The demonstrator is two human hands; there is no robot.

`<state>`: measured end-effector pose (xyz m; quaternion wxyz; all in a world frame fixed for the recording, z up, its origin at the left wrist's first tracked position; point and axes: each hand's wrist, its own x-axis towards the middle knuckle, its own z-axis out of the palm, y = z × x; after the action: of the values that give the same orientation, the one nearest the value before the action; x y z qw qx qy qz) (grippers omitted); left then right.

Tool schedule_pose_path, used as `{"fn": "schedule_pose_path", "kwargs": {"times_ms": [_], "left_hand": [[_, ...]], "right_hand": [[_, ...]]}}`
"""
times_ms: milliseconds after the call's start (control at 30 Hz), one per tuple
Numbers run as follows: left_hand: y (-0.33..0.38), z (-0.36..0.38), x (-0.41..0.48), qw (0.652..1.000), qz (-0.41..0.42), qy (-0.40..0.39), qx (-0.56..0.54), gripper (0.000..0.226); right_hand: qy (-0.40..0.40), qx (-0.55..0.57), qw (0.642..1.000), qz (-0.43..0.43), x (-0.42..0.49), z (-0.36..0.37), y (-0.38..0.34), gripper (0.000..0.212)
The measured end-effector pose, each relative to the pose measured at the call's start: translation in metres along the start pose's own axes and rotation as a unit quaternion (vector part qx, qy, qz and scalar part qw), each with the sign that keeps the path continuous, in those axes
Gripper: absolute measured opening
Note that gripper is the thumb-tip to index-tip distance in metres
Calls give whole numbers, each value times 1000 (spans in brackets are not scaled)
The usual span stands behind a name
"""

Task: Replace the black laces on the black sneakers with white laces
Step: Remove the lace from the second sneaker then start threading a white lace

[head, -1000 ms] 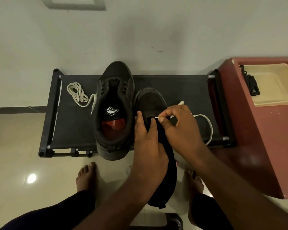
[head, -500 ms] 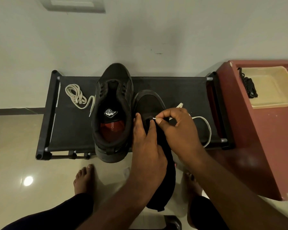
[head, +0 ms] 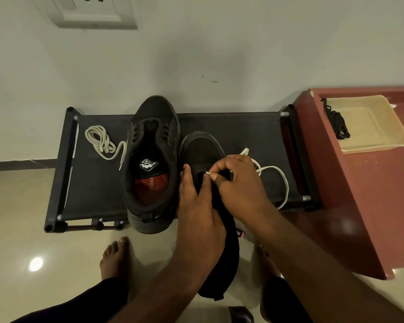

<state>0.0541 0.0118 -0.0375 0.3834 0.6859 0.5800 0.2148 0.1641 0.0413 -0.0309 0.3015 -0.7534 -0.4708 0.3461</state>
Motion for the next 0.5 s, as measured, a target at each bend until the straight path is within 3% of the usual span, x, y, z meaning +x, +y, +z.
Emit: {"fn": "schedule_pose_path", "kwargs": {"times_ms": [133,500], "left_hand": [[-1,0,-2,1000,-2,-1,-11,61],[-3,-1,-5,1000,0,-16,-18,62]], "right_hand": [[6,-21,999,-25,-4,-2,1,12],[26,-63,996,-63,-5,-5,0,23]]}}
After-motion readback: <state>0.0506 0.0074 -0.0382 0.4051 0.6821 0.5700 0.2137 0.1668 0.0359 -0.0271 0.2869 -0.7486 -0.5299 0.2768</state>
